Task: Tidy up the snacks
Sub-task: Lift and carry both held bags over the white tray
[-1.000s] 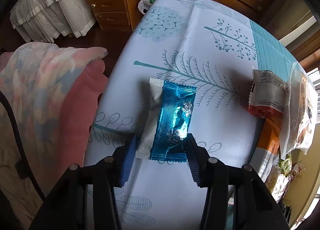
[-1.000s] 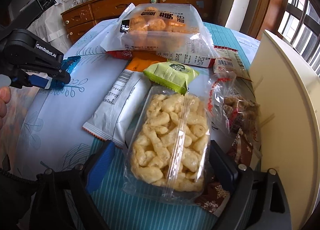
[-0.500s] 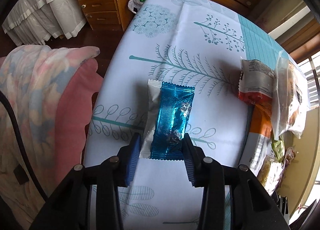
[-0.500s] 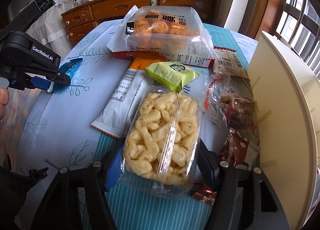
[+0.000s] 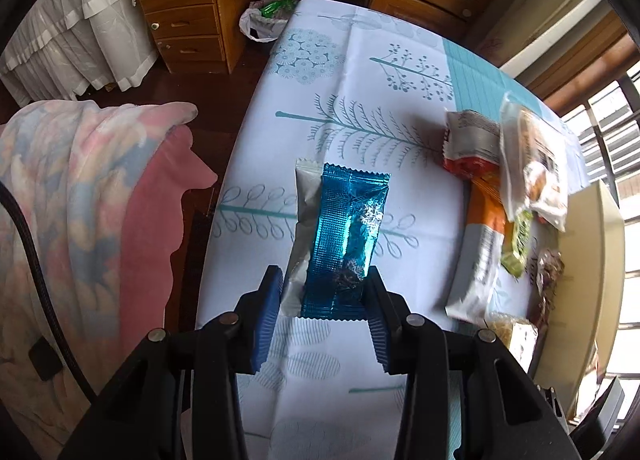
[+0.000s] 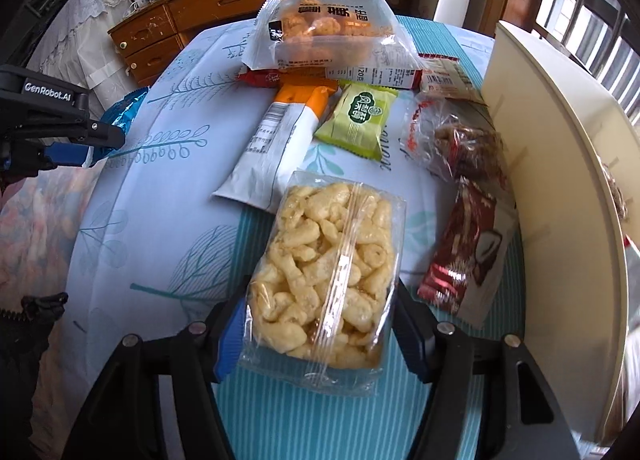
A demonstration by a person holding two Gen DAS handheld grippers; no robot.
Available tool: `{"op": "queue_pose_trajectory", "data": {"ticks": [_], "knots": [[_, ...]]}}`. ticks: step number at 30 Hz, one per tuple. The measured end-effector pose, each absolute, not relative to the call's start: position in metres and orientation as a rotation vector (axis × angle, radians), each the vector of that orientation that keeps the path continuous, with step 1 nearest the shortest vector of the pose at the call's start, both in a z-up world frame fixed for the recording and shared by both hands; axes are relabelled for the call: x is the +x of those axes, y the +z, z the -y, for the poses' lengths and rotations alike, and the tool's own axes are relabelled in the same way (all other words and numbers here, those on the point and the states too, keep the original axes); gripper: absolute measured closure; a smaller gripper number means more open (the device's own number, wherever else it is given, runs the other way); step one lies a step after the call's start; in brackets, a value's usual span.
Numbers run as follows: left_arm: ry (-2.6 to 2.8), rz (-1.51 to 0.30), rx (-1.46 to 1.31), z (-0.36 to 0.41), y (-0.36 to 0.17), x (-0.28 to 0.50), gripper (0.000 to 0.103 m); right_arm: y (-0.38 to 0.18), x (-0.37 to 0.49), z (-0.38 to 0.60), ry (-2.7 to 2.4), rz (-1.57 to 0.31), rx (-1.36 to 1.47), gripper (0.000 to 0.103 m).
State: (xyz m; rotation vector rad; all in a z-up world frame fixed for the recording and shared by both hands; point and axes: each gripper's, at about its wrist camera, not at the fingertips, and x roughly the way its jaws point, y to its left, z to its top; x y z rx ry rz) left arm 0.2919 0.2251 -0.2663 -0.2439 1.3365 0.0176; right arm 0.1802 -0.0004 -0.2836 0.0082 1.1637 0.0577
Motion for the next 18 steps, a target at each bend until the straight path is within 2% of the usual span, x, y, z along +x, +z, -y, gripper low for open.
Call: {"op": "queue_pose_trajectory", "data": {"ticks": [18], "knots": [[-0.233,-1.231,-0.2,-0.193,-0.2,0.229,0.064,-0.226,0.116,0.014,0.063,-1.101,-0.012,0.039]]}}
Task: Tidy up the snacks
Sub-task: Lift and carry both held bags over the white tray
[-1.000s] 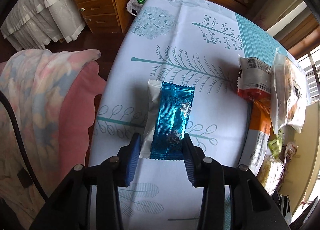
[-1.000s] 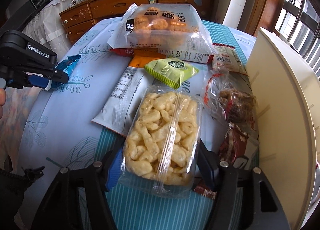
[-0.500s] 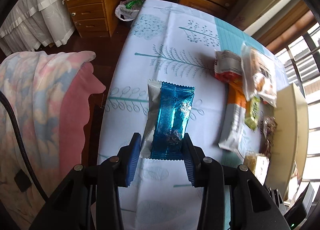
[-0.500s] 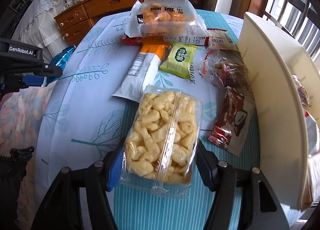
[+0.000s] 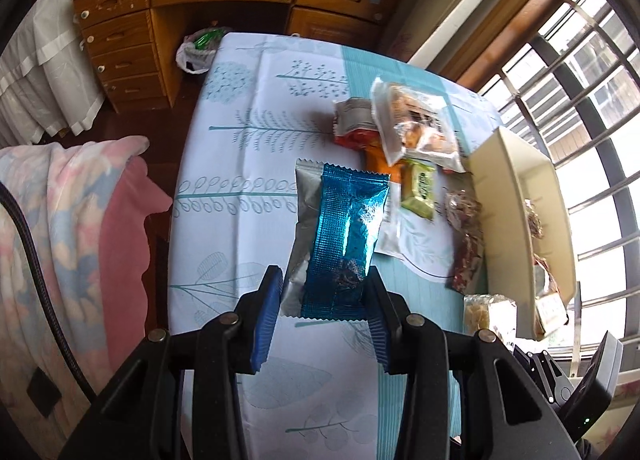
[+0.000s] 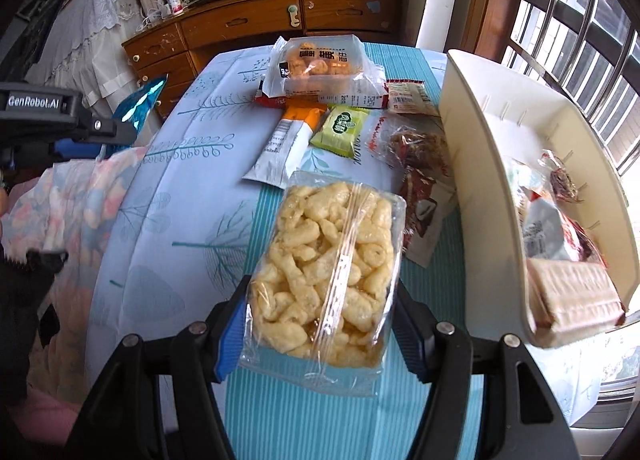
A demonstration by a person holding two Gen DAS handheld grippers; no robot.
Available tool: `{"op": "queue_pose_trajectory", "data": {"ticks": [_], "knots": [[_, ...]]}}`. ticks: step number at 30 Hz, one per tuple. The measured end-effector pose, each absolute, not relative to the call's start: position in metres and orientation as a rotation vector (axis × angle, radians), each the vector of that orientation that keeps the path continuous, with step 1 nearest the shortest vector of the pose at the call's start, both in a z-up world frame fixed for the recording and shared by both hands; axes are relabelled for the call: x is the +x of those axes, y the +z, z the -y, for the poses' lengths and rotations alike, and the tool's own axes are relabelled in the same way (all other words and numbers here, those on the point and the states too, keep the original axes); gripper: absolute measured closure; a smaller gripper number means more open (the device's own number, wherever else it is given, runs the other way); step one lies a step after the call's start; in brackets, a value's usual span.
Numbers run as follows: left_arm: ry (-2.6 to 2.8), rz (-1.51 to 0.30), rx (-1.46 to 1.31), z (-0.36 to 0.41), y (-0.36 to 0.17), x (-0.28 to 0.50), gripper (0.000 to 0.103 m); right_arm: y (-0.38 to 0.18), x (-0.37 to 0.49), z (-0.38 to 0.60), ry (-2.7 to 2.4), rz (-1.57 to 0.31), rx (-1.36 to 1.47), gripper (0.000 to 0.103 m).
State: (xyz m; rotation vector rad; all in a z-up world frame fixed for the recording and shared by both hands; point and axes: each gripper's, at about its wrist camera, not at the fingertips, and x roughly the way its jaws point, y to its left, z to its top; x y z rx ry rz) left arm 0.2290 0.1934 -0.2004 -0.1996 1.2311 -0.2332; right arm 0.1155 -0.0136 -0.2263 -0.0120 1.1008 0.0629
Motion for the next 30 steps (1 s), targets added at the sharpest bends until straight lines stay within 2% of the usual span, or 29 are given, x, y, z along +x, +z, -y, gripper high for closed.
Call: {"op": "queue_pose_trajectory", "data": {"ticks": [13,30], "knots": [[-0.318,-1.128,-0.17,-0.129,-0.157,0.189,0.064,-0.219,0.062,0.069,0.168,-1.1,-0.054,0.039],[-0.336,-1.049,-0.177,-0.012,-0.13,0.17,0.064,-0.202,0.04,0.133,0.481,-1.067,-0.163,0.041]]}}
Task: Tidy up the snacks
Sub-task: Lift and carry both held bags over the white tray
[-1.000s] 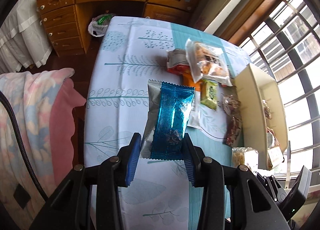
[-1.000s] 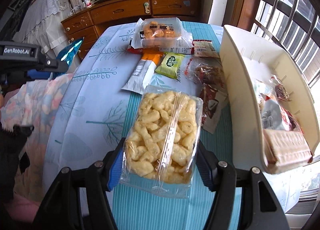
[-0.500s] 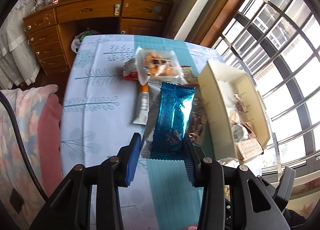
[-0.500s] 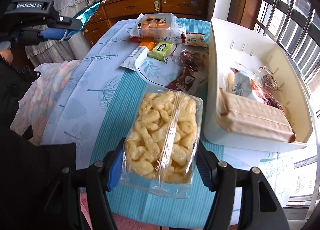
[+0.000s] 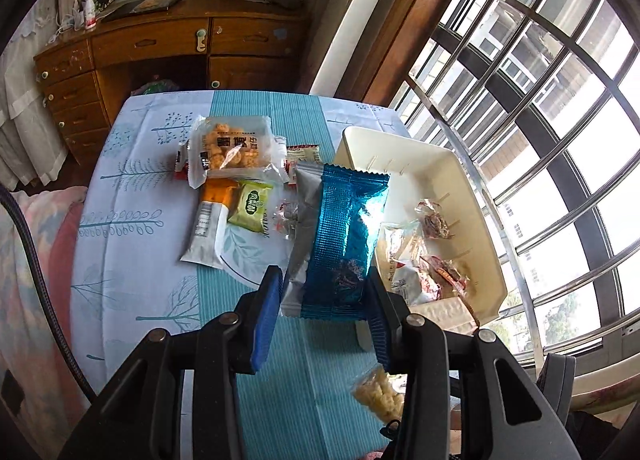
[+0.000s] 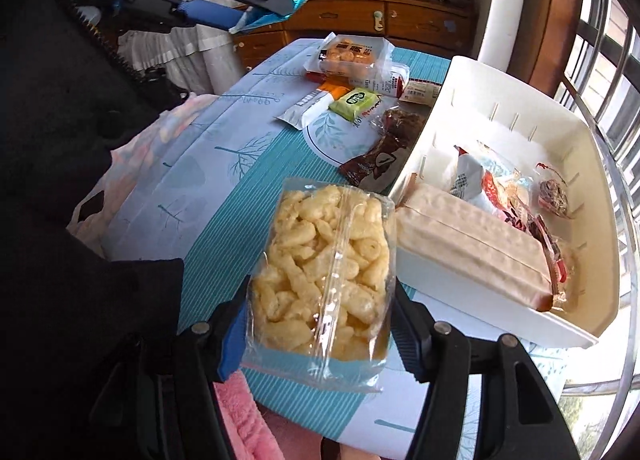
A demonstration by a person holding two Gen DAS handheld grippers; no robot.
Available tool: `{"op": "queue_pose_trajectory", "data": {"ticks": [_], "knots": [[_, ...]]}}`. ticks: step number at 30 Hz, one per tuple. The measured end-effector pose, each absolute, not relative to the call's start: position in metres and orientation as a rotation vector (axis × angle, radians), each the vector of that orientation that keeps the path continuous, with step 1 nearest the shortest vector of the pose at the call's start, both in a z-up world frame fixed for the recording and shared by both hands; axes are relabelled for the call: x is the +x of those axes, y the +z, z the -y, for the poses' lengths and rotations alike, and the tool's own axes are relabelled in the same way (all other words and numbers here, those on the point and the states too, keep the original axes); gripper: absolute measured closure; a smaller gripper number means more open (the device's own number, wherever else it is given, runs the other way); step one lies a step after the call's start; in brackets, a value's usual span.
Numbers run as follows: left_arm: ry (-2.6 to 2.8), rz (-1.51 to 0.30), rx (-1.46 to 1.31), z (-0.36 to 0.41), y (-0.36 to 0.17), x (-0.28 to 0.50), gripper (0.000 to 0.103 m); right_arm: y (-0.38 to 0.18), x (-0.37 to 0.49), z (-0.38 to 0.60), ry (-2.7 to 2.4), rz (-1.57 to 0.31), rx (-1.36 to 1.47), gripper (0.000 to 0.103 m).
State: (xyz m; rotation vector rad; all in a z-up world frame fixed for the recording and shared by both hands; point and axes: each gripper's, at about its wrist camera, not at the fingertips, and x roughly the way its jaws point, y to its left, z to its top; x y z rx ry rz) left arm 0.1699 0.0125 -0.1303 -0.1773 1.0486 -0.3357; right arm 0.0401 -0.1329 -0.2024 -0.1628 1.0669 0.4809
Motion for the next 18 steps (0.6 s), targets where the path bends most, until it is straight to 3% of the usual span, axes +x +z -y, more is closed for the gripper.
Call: {"op": "queue_pose_trajectory", "data": {"ticks": [18], "knots": [[-0.272,-1.013,-0.23,0.063,-0.129,0.173,0.064,-0.176,0.059,0.213,0.692,-0.956,-0.289,0.042]]}}
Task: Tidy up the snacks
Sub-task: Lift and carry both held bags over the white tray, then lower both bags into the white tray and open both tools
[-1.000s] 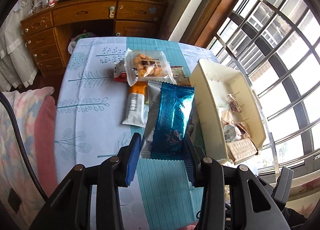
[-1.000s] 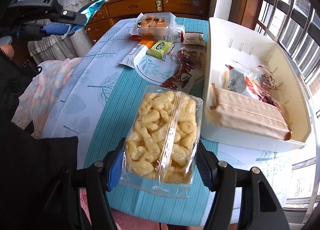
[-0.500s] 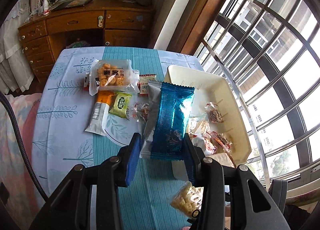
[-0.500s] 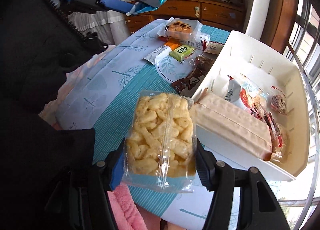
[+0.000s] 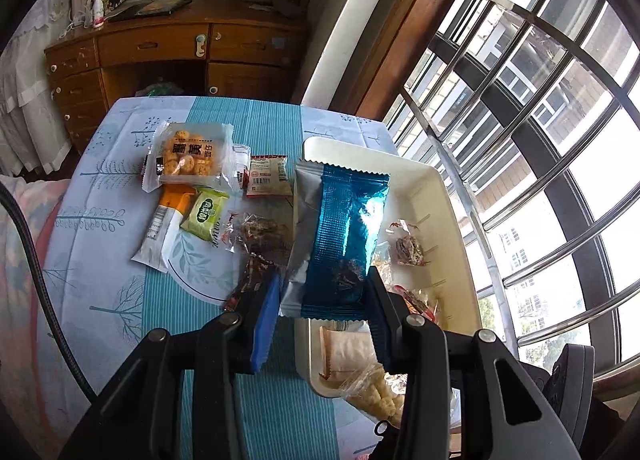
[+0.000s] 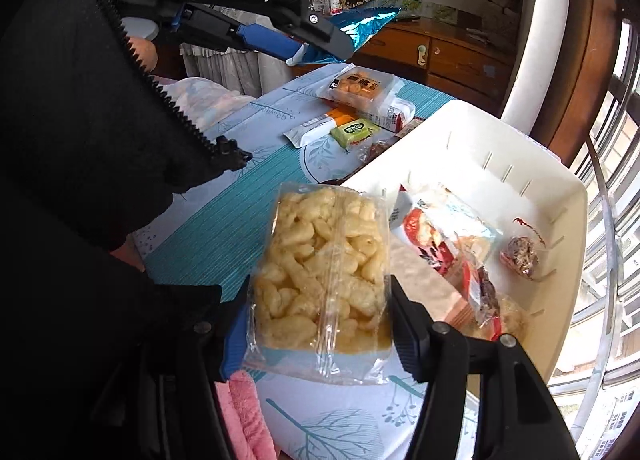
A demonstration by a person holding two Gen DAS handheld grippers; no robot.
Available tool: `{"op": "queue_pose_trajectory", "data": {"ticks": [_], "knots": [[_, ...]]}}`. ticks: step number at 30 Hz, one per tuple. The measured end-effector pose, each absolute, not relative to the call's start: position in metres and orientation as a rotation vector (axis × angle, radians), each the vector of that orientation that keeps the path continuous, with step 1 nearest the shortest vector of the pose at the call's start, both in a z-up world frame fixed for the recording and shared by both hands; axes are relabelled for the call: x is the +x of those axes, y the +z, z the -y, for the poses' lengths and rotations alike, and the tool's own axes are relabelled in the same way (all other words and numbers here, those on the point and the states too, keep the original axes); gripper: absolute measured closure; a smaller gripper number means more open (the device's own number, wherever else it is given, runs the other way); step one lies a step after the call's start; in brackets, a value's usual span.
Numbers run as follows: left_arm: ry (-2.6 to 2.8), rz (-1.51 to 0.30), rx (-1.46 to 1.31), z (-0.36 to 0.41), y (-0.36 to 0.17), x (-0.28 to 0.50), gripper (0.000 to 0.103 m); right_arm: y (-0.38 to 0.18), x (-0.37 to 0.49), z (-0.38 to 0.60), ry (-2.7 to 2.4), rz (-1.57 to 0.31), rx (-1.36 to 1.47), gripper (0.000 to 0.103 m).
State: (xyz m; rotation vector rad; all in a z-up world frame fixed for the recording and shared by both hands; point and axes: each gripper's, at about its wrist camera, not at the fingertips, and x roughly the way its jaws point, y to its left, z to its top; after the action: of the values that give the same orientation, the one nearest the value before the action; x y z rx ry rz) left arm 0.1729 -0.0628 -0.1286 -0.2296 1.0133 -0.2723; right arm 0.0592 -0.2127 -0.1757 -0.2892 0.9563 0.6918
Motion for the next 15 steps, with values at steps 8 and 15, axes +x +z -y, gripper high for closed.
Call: {"op": "queue_pose_trajectory", "data": {"ticks": [8,15], "knots": [[-0.267,-1.035,-0.21,0.092,-0.134,0.18,0.064,-0.186,0.075,0.237,0.649,-0.993,-0.284,0.042],[-0.26,-1.081,-0.153,0.114,-0.14,0.187,0.064,-0.196,0.098,0.258,0.59,-1.057,-0.262,0.042]]}}
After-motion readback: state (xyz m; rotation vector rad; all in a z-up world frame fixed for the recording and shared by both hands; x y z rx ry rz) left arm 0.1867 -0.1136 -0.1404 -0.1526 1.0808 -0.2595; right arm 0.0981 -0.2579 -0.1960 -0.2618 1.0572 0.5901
